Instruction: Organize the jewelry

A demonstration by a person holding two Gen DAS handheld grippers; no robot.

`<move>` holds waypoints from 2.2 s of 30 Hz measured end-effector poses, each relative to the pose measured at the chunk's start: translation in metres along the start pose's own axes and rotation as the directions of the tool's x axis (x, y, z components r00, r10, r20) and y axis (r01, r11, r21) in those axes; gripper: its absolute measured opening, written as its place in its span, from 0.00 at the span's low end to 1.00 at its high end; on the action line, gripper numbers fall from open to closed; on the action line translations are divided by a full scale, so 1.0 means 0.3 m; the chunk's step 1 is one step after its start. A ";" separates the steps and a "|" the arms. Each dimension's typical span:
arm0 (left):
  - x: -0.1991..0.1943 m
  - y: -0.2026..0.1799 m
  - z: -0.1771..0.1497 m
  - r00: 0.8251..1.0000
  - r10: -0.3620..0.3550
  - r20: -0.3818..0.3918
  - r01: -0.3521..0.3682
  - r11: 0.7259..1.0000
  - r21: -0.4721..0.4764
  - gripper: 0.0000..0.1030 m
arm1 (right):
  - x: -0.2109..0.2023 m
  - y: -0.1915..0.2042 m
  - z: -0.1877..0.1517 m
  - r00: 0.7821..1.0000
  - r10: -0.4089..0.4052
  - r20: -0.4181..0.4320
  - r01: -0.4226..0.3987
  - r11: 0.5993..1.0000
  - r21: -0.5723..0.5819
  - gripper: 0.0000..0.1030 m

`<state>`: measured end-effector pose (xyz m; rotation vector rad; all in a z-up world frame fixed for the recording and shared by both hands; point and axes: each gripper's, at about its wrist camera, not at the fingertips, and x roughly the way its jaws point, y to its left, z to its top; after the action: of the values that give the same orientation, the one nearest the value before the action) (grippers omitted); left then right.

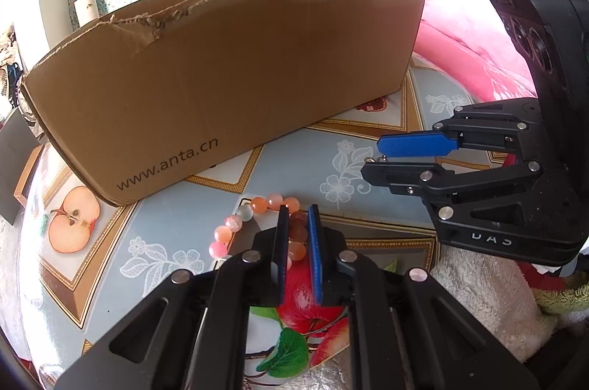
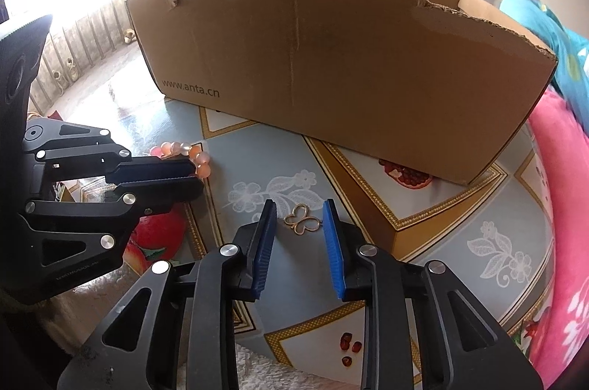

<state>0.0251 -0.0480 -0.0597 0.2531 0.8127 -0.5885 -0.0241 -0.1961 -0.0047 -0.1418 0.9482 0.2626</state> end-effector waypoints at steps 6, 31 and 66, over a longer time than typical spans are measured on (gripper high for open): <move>0.001 0.000 0.001 1.000 0.000 0.000 0.000 1.000 0.001 0.10 | 0.020 0.004 0.011 1.000 -0.008 -0.005 0.008 1.000 0.014 0.18; 0.000 0.000 0.000 1.000 0.001 0.000 -0.001 1.000 0.001 0.10 | -0.014 -0.018 -0.001 1.000 -0.005 -0.009 0.005 0.999 0.038 0.15; -0.001 0.001 -0.002 1.000 -0.003 0.002 0.003 1.000 -0.002 0.10 | 0.036 -0.009 0.031 0.999 0.008 -0.033 -0.007 0.999 0.038 0.24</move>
<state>0.0249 -0.0473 -0.0600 0.2500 0.8115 -0.5906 -0.0102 -0.1949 -0.0081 -0.1078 0.9861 0.2497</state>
